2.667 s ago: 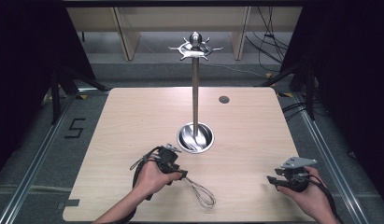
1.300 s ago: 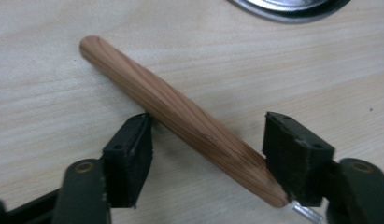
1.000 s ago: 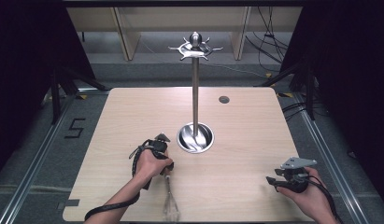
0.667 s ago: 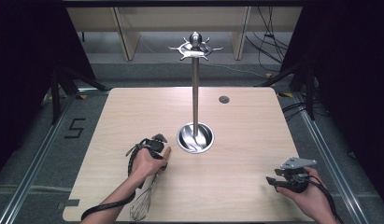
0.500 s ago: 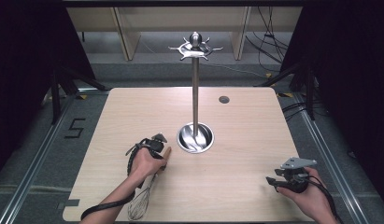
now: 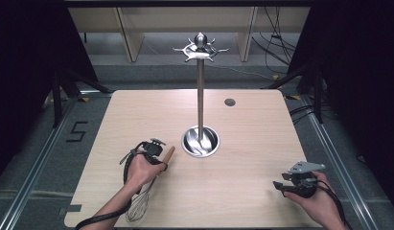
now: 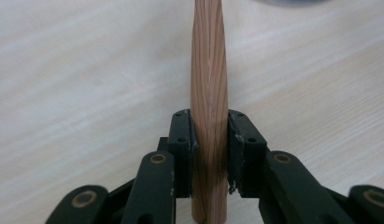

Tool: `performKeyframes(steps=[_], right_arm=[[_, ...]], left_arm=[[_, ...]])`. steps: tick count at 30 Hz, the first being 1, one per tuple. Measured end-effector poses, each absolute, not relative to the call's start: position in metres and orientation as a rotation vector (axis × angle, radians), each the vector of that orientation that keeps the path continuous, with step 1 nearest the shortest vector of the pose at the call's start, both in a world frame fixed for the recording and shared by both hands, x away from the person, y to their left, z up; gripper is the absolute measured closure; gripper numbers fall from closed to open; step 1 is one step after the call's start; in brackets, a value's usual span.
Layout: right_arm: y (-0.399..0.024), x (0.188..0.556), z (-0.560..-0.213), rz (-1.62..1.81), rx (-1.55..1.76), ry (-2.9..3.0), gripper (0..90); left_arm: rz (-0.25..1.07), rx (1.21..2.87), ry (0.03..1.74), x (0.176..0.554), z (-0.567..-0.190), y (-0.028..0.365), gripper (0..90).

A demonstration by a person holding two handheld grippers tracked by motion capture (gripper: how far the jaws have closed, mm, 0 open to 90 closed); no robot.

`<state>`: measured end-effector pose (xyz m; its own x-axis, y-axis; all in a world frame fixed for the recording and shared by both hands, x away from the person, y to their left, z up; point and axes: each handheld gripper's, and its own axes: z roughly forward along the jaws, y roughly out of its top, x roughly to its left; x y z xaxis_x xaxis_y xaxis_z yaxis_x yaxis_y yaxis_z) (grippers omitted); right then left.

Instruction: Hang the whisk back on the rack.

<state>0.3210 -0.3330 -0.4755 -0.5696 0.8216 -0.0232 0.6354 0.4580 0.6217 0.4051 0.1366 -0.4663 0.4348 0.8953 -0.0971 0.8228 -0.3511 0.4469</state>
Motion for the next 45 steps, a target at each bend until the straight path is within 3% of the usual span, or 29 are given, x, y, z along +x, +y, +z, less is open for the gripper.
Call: performKeyframes(steps=[7, 14, 25, 40, 45], right_arm=[[-0.333, 0.321, -0.474, 0.815, 1.238, 2.392, 50.6], [-0.333, 0.321, -0.474, 0.828, 1.238, 2.382, 50.7], [-0.332, 0.319, -0.472, 0.83, 1.258, 2.385, 50.7], [-0.334, 0.32, -0.472, 0.841, 1.226, 2.374, 50.8], [-0.333, 0.32, -0.472, 0.844, 1.223, 2.371, 50.7]], left_arm=[[0.382, 2.027, 1.354, 0.389, -0.441, 0.153, 72.1], [0.459, 1.954, 1.266, 0.38, -0.42, 0.165, 72.1], [0.613, 1.696, 1.187, 0.372, -0.405, 0.163, 72.2], [0.762, 1.618, 1.078, 0.377, -0.395, 0.166, 72.1], [0.874, 1.562, 1.039, 0.37, -0.386, 0.161, 72.1]])
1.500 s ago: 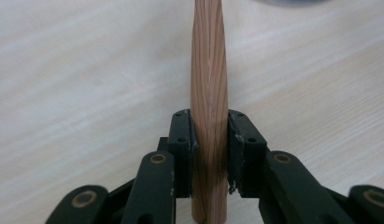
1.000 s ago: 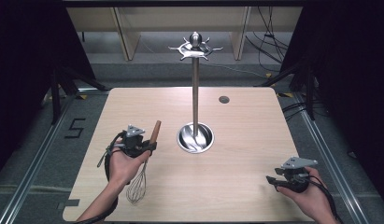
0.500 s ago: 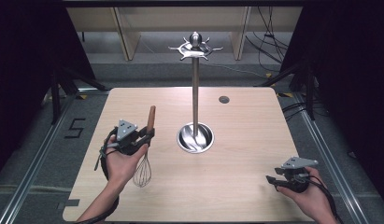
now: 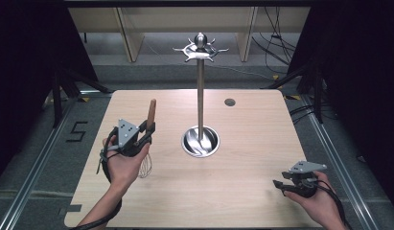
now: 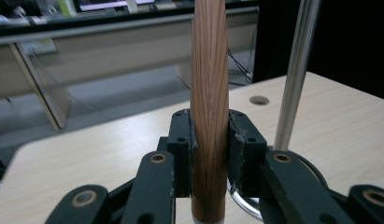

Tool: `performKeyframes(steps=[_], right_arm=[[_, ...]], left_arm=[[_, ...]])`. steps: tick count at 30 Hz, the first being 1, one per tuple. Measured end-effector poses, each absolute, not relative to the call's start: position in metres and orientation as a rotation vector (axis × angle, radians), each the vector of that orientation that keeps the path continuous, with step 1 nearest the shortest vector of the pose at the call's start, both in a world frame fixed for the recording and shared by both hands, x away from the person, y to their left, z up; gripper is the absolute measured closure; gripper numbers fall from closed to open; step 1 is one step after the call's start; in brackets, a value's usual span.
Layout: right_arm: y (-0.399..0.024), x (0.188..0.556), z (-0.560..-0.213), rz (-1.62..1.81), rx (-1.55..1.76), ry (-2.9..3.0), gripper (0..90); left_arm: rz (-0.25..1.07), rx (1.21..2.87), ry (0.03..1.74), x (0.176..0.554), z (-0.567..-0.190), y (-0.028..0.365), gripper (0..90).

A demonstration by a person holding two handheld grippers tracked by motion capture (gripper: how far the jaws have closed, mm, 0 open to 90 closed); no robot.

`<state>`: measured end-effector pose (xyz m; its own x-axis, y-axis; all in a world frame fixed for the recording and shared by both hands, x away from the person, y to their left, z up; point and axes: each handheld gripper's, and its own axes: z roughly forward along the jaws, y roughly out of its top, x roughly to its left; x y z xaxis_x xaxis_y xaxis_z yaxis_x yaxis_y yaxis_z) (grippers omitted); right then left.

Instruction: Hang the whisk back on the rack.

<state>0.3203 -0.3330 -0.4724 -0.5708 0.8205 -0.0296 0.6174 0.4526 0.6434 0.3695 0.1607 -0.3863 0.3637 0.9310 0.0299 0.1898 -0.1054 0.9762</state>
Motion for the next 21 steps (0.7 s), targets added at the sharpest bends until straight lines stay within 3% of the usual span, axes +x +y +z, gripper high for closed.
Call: performKeyframes(steps=[8, 21], right_arm=[[-0.334, 0.32, -0.472, 0.841, 1.225, 2.376, 50.7], [-0.333, 0.32, -0.472, 0.848, 1.22, 2.372, 50.7]], left_arm=[[1.044, 1.496, 0.999, 0.366, -0.371, 0.142, 72.1], [1.141, 1.471, 1.0, 0.37, -0.362, 0.128, 72.1]])
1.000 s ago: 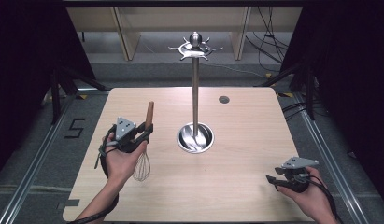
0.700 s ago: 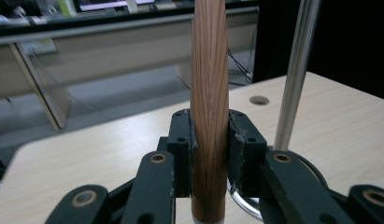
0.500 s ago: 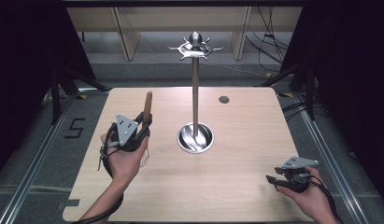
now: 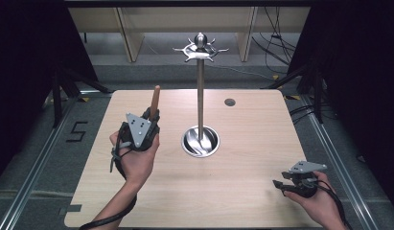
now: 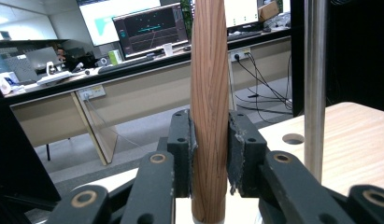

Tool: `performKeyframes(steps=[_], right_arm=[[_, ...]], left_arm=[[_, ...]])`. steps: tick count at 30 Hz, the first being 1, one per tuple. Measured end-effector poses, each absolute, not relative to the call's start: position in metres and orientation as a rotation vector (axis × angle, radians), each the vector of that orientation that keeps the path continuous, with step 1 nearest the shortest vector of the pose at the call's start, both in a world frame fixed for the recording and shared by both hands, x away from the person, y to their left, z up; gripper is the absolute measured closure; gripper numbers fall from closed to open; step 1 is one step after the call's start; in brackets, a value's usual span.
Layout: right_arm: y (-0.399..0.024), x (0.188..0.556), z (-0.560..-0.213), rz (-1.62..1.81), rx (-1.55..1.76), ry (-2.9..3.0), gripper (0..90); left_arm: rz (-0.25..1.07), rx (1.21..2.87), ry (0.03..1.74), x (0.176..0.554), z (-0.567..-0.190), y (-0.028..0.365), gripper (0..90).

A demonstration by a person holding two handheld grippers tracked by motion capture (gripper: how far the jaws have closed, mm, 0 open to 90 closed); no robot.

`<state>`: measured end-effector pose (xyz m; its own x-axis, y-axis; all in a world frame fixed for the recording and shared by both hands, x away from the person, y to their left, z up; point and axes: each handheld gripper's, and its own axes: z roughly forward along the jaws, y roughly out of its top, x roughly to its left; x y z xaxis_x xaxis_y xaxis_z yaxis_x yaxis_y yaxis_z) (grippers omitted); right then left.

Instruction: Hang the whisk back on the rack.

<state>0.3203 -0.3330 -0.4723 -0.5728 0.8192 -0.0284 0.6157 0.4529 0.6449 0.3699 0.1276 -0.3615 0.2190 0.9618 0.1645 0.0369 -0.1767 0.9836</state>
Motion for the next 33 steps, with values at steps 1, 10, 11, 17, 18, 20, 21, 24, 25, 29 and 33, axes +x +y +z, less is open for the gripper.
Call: performKeyframes(steps=[1, 10, 11, 17, 18, 20, 21, 24, 25, 29, 33], right_arm=[[-0.333, 0.32, -0.472, 0.848, 1.219, 2.371, 50.7], [-0.333, 0.32, -0.472, 0.845, 1.221, 2.378, 50.8], [-0.333, 0.32, -0.472, 0.846, 1.221, 2.379, 50.7], [-0.333, 0.32, -0.471, 0.851, 1.226, 2.381, 50.7], [-0.333, 0.32, -0.471, 0.852, 1.225, 2.381, 50.7], [-0.333, 0.32, -0.471, 0.853, 1.227, 2.38, 50.7], [-0.333, 0.32, -0.471, 0.851, 1.221, 2.379, 50.7], [-0.333, 0.32, -0.471, 0.85, 1.221, 2.383, 50.7], [-0.333, 0.32, -0.471, 0.852, 1.227, 2.38, 50.7], [-0.334, 0.32, -0.471, 0.847, 1.215, 2.382, 50.7], [-0.333, 0.32, -0.472, 0.853, 1.217, 2.379, 50.7]], left_arm=[[1.15, 1.465, 1.001, 0.371, -0.36, 0.125, 72.1], [1.212, 1.405, 0.998, 0.378, -0.346, 0.109, 72.1], [1.215, 1.402, 0.998, 0.378, -0.345, 0.107, 72.1], [1.236, 1.375, 0.997, 0.379, -0.341, 0.102, 72.1], [1.24, 1.37, 0.996, 0.38, -0.34, 0.102, 72.1], [1.25, 1.356, 1.0, 0.379, -0.339, 0.101, 72.1], [1.254, 1.348, 1.001, 0.379, -0.338, 0.101, 72.1], [1.288, 1.336, 0.98, 0.378, -0.338, 0.099, 72.0], [1.302, 1.332, 0.976, 0.377, -0.338, 0.098, 72.1], [1.336, 1.313, 0.971, 0.375, -0.338, 0.097, 72.1], [1.363, 1.297, 0.986, 0.373, -0.338, 0.096, 72.1]])
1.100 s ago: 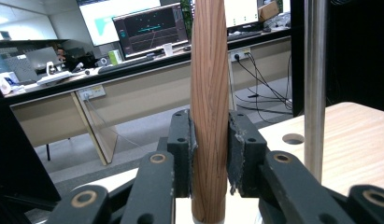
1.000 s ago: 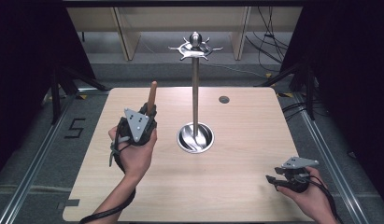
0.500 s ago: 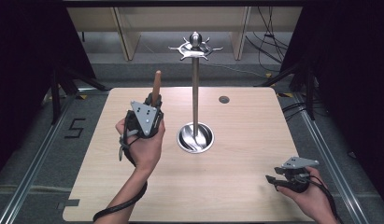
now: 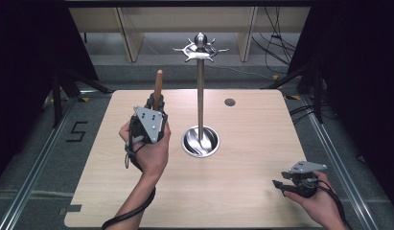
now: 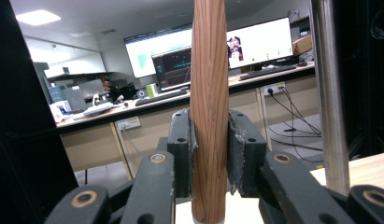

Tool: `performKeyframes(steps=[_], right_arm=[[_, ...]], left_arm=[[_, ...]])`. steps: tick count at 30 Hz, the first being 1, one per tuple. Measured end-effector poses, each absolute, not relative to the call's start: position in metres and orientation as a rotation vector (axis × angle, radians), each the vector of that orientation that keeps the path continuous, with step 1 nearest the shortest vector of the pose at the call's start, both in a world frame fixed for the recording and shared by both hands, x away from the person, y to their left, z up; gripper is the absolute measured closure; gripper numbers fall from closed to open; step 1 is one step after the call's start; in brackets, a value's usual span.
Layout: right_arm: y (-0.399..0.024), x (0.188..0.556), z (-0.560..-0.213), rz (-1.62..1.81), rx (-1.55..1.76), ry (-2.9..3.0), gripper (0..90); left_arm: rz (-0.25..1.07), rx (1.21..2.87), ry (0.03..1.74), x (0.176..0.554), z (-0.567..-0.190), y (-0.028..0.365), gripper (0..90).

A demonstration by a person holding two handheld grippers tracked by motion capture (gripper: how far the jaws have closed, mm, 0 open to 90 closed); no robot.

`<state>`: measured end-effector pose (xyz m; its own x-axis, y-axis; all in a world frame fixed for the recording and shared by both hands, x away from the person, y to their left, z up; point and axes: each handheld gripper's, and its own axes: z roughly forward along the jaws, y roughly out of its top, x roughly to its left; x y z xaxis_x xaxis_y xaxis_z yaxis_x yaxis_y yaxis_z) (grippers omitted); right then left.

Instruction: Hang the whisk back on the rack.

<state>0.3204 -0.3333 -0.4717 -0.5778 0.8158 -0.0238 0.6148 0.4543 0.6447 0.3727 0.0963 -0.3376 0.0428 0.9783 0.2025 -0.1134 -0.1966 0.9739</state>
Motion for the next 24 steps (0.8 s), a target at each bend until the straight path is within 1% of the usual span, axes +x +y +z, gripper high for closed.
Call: performKeyframes(steps=[3, 14, 24], right_arm=[[-0.333, 0.32, -0.472, 0.849, 1.219, 2.381, 50.7], [-0.333, 0.32, -0.472, 0.854, 1.216, 2.377, 50.7], [-0.333, 0.32, -0.472, 0.854, 1.218, 2.377, 50.7]], left_arm=[[1.401, 1.291, 0.965, 0.371, -0.337, 0.095, 72.1], [1.477, 1.27, 0.956, 0.369, -0.332, 0.087, 72.0], [1.497, 1.256, 0.953, 0.37, -0.326, 0.083, 72.0]])
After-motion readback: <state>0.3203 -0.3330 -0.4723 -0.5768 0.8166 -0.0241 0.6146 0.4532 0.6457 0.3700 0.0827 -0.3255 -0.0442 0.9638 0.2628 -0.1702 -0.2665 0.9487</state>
